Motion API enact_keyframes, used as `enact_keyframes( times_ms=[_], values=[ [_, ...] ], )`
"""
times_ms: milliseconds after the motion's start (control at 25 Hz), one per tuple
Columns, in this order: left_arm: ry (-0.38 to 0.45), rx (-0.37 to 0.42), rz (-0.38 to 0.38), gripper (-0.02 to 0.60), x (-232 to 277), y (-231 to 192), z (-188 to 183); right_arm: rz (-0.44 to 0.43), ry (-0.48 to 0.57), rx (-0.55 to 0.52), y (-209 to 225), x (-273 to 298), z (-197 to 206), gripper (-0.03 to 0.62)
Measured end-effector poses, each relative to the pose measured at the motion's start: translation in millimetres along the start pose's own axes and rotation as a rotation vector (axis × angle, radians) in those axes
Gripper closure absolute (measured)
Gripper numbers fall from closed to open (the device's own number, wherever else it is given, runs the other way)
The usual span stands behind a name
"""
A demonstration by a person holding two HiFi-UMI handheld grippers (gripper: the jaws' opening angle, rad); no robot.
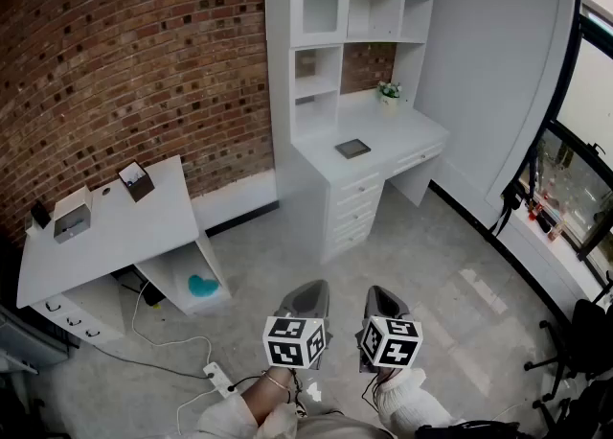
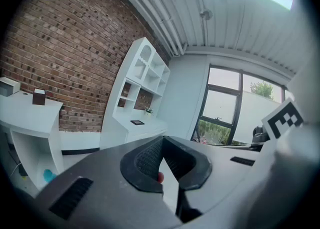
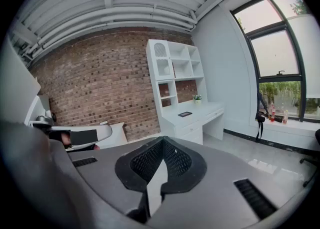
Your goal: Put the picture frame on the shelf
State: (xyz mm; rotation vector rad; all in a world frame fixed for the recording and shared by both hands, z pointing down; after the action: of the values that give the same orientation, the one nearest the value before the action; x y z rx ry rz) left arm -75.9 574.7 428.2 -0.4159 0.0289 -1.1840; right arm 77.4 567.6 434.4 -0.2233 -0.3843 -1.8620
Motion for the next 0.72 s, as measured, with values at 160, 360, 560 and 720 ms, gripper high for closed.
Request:
enact_keyframes(
  times_ms=[160,360,560,720],
  values=[
    [-0.001,0.004,-0.001,0.575,-2,-4,0,0.001,-0.001,-0.001,-3,2,1,0.571],
    [-0.005,0.005,0.002,0.575,-5,-15,0,-0.003,-0.004,0.004,-13,5,3,0.571],
    [-0.01,0.023,0.015,0.575,-9,-28,-3,-0.017,0.001,0.059,-26,12,9,0.569],
    [-0.016,0.033,0.027,0.575,-11,-38,-1,0.005,0.002,0.077,-31,12,16,0.569]
  ],
)
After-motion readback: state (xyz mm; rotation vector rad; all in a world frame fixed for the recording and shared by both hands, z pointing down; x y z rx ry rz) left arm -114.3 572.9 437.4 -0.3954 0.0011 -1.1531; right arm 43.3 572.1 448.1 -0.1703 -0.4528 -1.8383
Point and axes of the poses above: the fingertips, and each gripper's own axes: x forward along the fingers, y to its right, z out of its underside, the point moved 5 cm from there along -x, backward along the fingers, and after that the axes turned 2 degrees about -z, right-handed, at the moved point
